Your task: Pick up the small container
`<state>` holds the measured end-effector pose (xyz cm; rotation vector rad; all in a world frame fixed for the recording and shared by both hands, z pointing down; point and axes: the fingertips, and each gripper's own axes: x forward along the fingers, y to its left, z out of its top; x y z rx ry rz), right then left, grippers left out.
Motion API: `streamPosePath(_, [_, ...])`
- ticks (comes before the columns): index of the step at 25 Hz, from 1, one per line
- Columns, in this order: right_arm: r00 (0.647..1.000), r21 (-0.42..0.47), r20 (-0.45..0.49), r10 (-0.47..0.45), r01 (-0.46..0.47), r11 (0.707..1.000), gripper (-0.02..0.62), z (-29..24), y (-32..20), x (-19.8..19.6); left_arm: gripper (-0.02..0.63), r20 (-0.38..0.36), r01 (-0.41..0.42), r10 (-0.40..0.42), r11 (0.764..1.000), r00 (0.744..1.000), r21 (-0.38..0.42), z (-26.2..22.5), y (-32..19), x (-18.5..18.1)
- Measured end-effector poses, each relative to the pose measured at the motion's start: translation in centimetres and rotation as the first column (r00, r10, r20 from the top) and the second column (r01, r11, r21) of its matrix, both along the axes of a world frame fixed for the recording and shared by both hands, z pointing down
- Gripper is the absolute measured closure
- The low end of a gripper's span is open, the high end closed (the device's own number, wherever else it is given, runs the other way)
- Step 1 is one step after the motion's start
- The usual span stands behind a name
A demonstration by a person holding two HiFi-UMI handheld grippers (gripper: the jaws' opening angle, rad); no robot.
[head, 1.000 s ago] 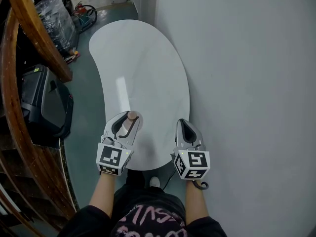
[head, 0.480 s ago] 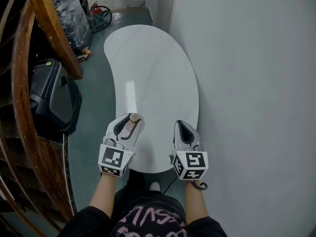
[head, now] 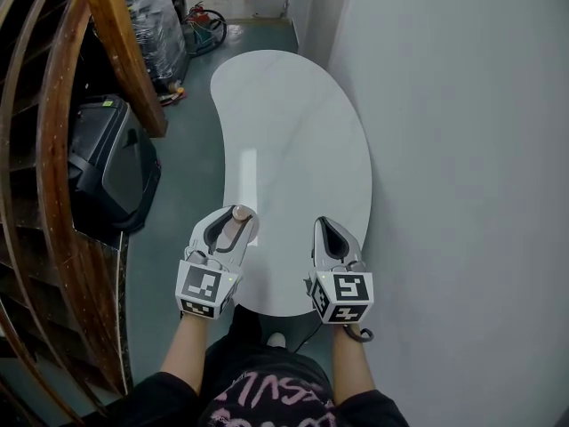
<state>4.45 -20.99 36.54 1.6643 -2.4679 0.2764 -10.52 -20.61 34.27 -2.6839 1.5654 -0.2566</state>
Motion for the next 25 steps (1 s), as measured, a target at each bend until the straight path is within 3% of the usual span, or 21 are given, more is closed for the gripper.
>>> streamPosePath(25, [1.000, 0.010, 0.005, 0.017, -0.017, 1.000, 0.586, -0.62, 0.54, 0.63, 0.477, 0.014, -0.006, 0.006, 1.000, 1.000, 0.021, -0.55, 0.71, 0.17])
